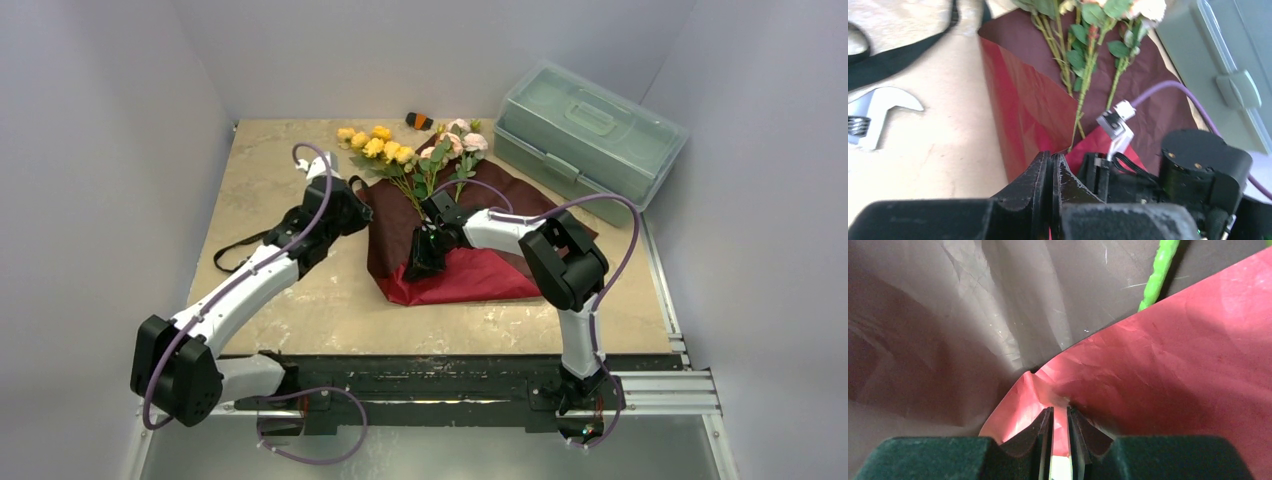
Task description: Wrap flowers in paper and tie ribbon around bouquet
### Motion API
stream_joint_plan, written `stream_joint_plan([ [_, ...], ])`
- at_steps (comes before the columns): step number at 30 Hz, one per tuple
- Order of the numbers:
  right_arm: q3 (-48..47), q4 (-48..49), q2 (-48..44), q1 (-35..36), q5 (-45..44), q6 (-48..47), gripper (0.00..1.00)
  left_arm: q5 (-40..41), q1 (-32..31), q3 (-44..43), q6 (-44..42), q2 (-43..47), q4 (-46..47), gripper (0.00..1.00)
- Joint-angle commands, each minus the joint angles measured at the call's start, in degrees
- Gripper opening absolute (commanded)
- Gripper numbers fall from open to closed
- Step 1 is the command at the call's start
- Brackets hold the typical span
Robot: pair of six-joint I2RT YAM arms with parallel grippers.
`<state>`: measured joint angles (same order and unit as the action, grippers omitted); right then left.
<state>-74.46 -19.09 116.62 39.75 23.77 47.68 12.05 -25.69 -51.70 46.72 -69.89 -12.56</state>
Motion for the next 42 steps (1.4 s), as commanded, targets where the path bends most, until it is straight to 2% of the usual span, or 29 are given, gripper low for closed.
stream_joint_plan([
  [1,-1.1,-2.6,0.7,0.1,-1.4,-0.8,0.24,-3.7,-4.6,-4.4,-7.0,-2.2,4.3,0.00],
  [7,-1.9,-3.8,0.5,-0.5,-0.7,-1.3,0.24,-6.7,-9.4,-11.0,-10.7,-7.3,5.5,0.00],
  [14,-2.7,-6.8,-2.2,-3.1,1.0,-2.1,0.25,-7.4,-11.6,-12.3,-10.3,-12.4,7.1,0.00],
  [27,1.3,-13.0,-13.7,-11.0,1.3,-5.9,0.29,-9.1,-13.8,-17.2,-10.2,-22.2,9.6,0.00],
  [31,2.2,-16.9,-17.6,-12.6,-1.3,-8.1,0.29,-8.5,-14.8,-19.4,-8.7,-25.1,9.2,0.00],
  [37,11.8,-17.8,-27.1,-12.8,-5.0,-7.1,0.29,-6.4,-15.1,-21.0,-7.8,-27.3,8.4,0.00],
  [42,18.3,-12.7,-26.4,-12.9,-4.5,-6.9,0.26,-7.5,-15.2,-21.9,-6.7,-28.8,9.1,0.00],
])
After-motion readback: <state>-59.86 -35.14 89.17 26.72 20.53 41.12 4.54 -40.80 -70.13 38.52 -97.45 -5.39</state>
